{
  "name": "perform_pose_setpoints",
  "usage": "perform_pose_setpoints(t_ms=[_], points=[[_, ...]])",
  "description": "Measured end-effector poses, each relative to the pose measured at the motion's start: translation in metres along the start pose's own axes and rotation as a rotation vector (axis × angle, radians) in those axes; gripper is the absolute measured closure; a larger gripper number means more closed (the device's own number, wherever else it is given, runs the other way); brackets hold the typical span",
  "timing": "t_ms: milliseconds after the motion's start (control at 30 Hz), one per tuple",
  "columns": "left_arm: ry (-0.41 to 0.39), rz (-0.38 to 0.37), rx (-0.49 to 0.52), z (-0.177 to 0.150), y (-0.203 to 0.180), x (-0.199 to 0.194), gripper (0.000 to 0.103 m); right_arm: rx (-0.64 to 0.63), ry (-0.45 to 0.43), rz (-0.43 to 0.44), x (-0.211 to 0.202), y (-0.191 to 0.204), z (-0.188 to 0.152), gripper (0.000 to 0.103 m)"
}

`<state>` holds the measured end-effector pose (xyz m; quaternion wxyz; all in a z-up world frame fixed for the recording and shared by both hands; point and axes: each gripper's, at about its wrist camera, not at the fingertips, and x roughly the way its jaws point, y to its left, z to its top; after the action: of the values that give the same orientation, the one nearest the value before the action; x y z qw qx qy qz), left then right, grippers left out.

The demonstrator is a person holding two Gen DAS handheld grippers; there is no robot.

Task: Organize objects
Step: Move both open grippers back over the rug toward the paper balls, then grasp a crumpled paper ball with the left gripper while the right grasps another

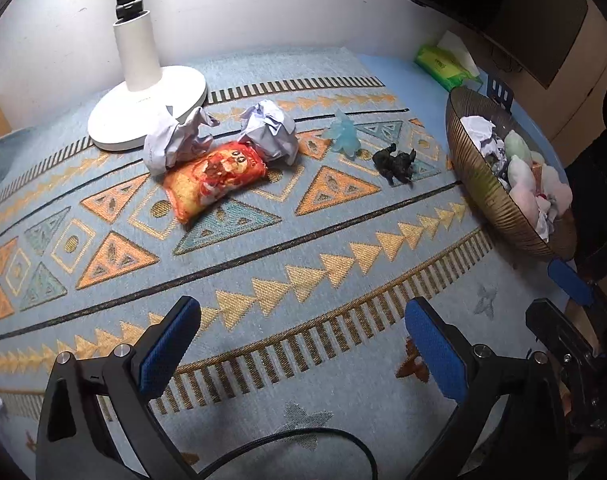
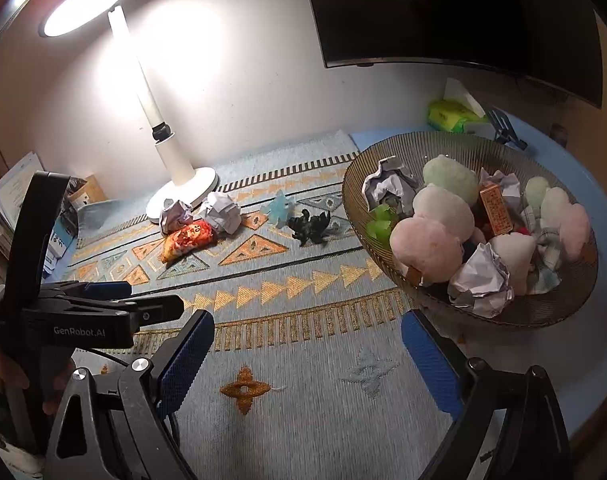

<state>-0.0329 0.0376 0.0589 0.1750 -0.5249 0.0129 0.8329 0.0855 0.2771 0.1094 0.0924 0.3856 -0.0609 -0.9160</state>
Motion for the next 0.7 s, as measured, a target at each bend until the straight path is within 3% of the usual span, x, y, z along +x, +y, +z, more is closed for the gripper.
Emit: perform_pose_setpoints(t_ms=[167,300,400,500,667,700], points=[[-0.038,0.033,-0.075,0.006,0.019,-0.003,0.001,-0.015,0.005,0.028,0.004,0.007,0.004,0.009],[-0.096,0.090,-0.157,0.026,0.052,-0.001,0.001,-0.024,-0.019,0.098,0.024,0.023,0.024,0.009],[-0.128,0.149,-0.165,0.046,0.073,0.014,0.001,-0.028,0.000,0.114,0.061,0.041,0.048,0.009],[-0.136,0.200,-0.161,0.063,0.087,0.037,0.002,0.091,0.074,0.163,0.108,0.046,0.067,0.009],[-0.144,0.185,-0.153,0.078,0.096,0.060,0.009,0.089,0.151,0.147,0.168,0.065,0.088,0.009],[-0.151,0.182,-0.151,0.079,0.097,0.061,0.017,0.102,0.168,0.166,0.175,0.067,0.091,0.010]])
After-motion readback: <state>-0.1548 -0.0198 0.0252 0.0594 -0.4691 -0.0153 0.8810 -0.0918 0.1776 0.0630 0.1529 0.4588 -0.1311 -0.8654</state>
